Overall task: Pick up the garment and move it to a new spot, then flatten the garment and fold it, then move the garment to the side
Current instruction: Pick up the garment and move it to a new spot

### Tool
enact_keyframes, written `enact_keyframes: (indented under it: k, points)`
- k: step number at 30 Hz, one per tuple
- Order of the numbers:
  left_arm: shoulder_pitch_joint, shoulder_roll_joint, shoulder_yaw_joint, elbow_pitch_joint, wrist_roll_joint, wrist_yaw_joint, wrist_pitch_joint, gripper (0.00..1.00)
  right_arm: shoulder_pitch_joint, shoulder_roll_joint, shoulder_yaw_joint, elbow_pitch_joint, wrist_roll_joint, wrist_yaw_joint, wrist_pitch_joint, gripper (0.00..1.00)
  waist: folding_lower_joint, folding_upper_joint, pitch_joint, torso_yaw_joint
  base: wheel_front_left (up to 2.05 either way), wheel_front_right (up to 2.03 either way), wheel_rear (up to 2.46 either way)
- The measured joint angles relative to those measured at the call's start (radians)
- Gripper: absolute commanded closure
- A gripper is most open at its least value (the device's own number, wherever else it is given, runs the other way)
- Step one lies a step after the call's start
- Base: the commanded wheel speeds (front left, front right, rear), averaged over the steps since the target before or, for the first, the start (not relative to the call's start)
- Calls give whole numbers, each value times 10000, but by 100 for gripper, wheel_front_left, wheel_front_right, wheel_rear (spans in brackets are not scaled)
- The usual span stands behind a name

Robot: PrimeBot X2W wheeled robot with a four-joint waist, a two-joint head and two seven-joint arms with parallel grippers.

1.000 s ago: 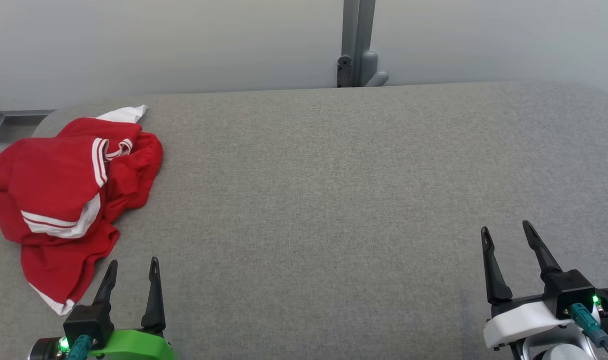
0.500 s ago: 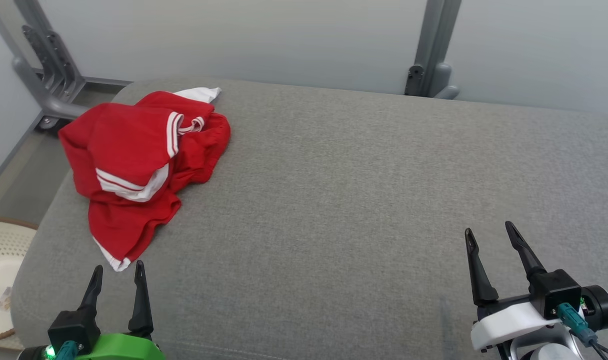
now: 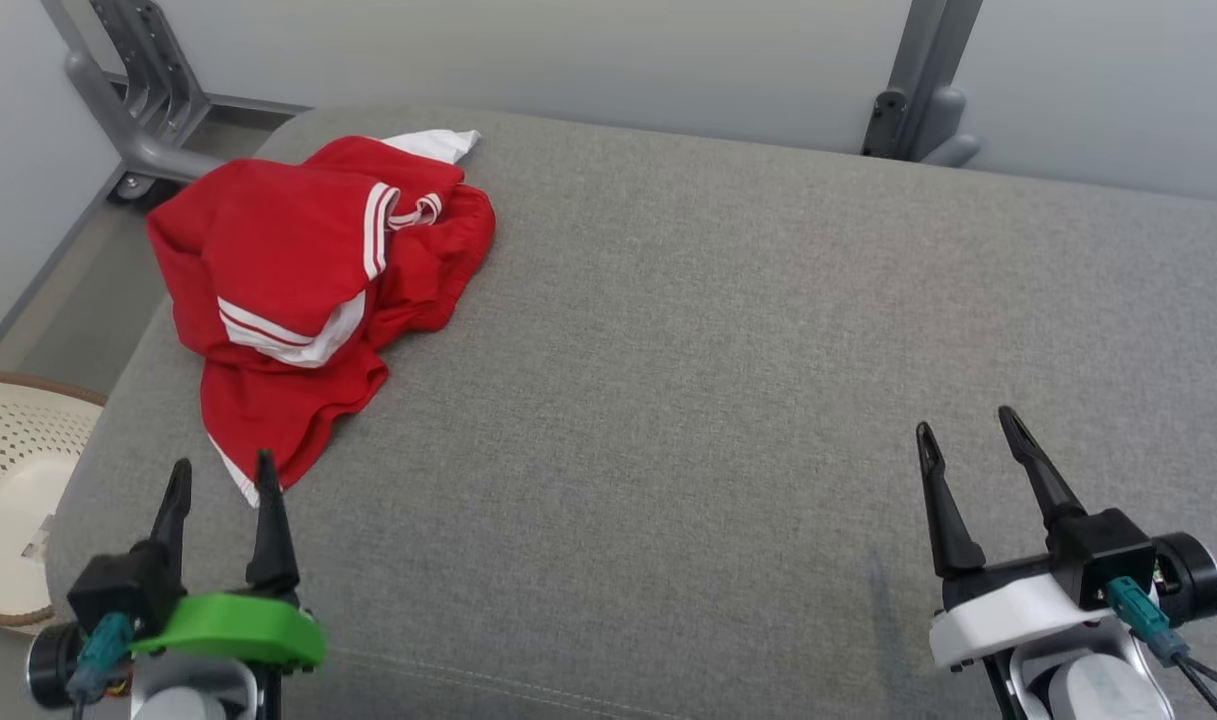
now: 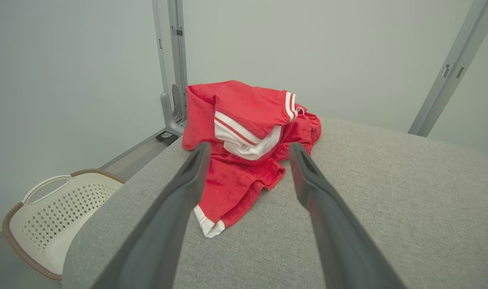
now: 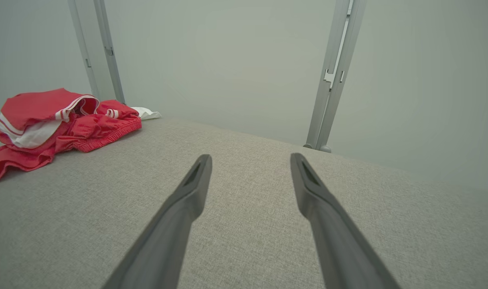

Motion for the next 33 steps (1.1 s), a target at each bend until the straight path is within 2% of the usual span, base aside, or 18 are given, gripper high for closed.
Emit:
enact_keyframes:
  k: [4,8,14,17,25,30,31,33]
  points:
    - [-1152,33,-253,477,-403,-10,-4,0,-416,2,73,-128,-192,0,0,0,0,0,542,-157,0,0,0]
    - [-2718,284,-422,1578,-1275,-12,35,0,-989,6,144,-268,-345,0,0,0,0,0,1259,-357,0,0,0]
    - [-4994,1014,-142,3603,-1929,31,771,0,-1553,-2,525,-209,-420,0,0,0,1,0,2375,-699,0,0,0]
    - [-6032,1576,242,4692,-2061,410,1112,0,-1802,-2,794,-153,-324,0,0,0,1,0,2989,-993,0,0,0]
    - [-7181,2119,729,6257,-2485,1034,1779,0,-2028,-4,922,-123,-155,0,0,0,1,0,3640,-1676,0,0,0]
    - [-7338,2144,767,7101,-2692,907,2209,0,-2048,-6,922,-71,-77,0,0,0,1,0,3758,-1939,0,0,0]
    - [-7337,2146,729,7229,-2698,828,2222,26,-2064,-6,928,-58,-71,0,0,0,1,0,3753,-1968,0,0,0]
    - [-7339,2163,675,7407,-2696,755,2150,100,-2068,-4,938,-44,-59,0,0,0,1,0,3711,-1997,0,0,0]
